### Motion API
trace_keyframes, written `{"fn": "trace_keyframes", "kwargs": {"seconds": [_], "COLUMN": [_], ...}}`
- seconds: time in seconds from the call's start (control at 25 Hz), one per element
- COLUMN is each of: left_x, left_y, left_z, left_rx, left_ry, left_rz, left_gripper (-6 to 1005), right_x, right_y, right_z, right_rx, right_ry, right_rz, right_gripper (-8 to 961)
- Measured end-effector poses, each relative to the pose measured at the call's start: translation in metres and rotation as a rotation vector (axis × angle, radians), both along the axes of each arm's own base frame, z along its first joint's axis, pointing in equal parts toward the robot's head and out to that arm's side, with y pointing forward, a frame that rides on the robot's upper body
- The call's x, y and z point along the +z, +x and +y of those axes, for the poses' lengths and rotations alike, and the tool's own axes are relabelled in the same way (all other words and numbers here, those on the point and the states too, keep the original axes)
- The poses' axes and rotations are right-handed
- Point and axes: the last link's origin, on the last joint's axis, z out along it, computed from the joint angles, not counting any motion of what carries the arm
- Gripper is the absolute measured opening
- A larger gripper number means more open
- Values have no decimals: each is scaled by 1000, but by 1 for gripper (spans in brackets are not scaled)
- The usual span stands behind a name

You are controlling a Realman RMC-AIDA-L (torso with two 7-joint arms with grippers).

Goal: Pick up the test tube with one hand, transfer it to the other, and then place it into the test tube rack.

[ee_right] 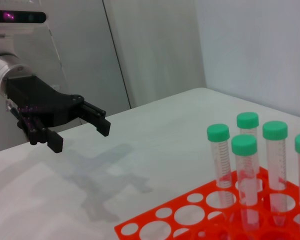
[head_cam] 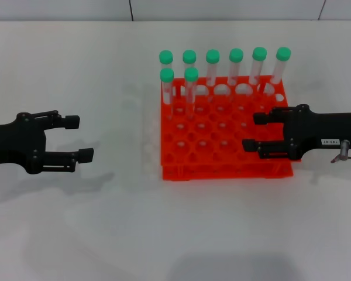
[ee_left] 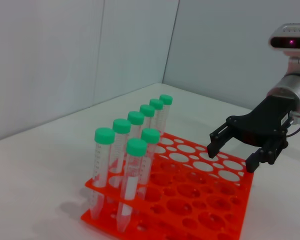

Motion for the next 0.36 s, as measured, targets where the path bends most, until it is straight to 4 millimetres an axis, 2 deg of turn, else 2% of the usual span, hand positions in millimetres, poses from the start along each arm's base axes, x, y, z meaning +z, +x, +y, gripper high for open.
{"fn": "trace_keyframes", "kwargs": {"seconds": [0.36], "left_x": [0], "left_y": [0], "left_z": [1], "left_rx": [3], "left_ry": [5], "left_rz": [6], "left_gripper": [875], "right_x": [-1], "right_y": [-1], "right_z": [1], "right_rx": [6], "right_ry": [-5], "right_rz": [-9], "right_gripper": [717]}}
